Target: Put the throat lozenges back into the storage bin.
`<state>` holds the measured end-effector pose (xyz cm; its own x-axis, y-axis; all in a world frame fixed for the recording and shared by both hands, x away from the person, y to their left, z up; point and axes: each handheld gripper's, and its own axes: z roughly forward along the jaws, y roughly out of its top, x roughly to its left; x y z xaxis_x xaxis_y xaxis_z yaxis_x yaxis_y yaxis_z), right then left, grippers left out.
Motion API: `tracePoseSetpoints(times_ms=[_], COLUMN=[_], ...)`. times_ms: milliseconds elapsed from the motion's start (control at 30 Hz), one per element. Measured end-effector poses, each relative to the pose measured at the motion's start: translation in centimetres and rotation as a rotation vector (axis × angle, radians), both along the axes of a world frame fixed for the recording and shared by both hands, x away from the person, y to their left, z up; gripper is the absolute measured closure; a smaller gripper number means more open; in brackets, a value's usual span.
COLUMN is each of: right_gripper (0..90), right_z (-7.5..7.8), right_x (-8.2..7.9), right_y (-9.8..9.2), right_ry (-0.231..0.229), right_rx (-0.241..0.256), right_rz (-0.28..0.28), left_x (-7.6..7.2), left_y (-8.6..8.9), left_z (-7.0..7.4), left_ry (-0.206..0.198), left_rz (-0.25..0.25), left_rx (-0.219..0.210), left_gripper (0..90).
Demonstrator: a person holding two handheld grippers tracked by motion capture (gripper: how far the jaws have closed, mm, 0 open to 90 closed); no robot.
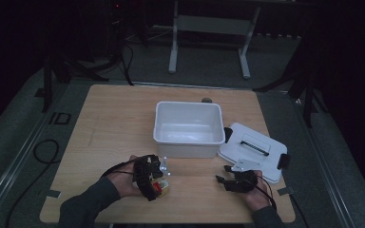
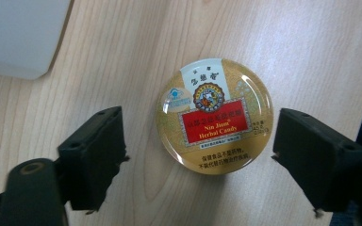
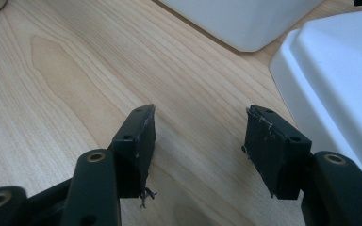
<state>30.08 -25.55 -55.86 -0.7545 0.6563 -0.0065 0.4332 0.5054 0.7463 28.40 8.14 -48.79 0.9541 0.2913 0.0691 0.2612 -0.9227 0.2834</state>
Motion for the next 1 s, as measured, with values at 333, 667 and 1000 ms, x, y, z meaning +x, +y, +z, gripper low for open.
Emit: tracePoseSetpoints(times_ms=[333,667,1000], right_gripper=[42.7,42.7,42.6], right_z=[0.0,0.0,0.0], right_x=[0.0,0.0,0.0], right_y=[0.0,0.0,0.0], right_ry=[0.000,0.001,0.001], right_rx=[0.000,0.000,0.000], right_rz=[0.001,0.001,0.001], left_x=[0.3,0.4,0.3], left_y=[-1.3,-2.4,-3.3], left_z=[-0.9,-1.6,-2.5], left_ry=[0.019,0.040,0.052], left_rz=[-0.028,-0.059,-0.088], left_rx=[0.067,0.101,0.146], left_gripper=[7.8,7.3,8.8])
